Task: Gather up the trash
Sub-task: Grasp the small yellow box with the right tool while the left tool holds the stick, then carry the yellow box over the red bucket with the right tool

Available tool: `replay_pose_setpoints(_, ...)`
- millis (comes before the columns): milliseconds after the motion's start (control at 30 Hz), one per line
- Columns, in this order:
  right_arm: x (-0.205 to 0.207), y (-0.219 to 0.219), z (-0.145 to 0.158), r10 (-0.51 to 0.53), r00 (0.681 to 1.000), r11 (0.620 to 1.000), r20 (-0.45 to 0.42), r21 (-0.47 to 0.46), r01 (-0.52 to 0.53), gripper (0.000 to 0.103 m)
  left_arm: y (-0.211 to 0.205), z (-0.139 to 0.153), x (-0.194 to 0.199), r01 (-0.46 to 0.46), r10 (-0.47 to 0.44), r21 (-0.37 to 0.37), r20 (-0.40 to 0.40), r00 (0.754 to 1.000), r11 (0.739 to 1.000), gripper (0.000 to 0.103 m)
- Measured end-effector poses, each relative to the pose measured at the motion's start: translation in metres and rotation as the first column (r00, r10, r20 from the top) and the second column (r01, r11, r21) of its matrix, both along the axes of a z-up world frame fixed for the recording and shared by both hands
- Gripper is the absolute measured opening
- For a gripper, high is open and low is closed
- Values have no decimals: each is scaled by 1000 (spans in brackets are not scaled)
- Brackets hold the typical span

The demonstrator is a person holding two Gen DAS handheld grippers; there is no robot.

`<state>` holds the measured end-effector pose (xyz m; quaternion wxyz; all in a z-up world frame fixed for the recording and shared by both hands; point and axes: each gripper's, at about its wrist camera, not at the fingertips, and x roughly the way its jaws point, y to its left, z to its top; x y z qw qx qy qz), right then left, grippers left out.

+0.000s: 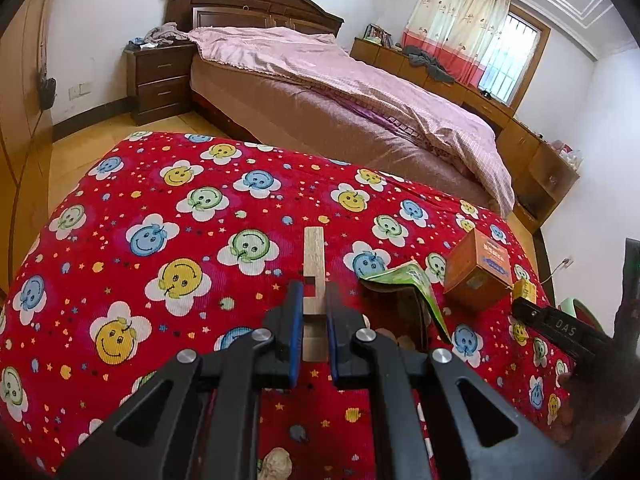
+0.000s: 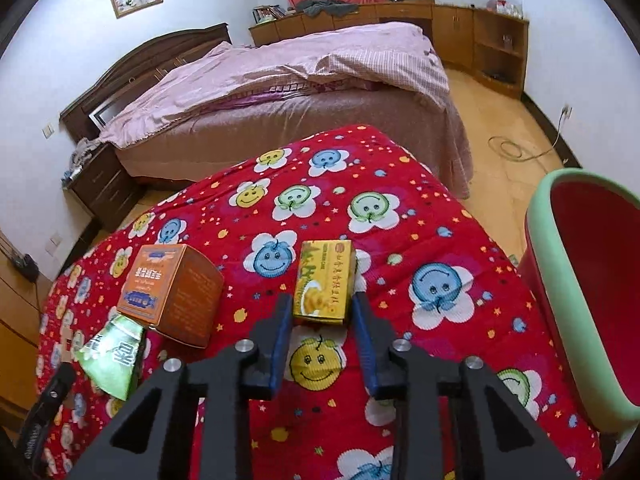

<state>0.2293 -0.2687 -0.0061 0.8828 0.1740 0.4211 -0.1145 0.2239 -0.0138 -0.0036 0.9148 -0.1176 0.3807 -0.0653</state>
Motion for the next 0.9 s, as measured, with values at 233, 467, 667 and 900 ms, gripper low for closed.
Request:
replay_pose_setpoints(233,-26,0,8,40,999,999,-3,20,-40,32,1,4,-2,5,-5,-7,12,1000,1000,10)
replay_pose_setpoints(467,-72,0,24,81,996,996,35,32,-82,32,-3,7,-6,14,-14,-1,30,999,1000,10)
replay_pose_setpoints(667,-107,-9,41,79,993,996,86,25,-81,32,-7,12,-10,26,-26,-4,49,998,1000,10)
replay_pose_setpoints(900,-151,-35,60,28,988,999,149,-26,-24,32,-22,23,-17,78,-78,-4,73,994,997,10)
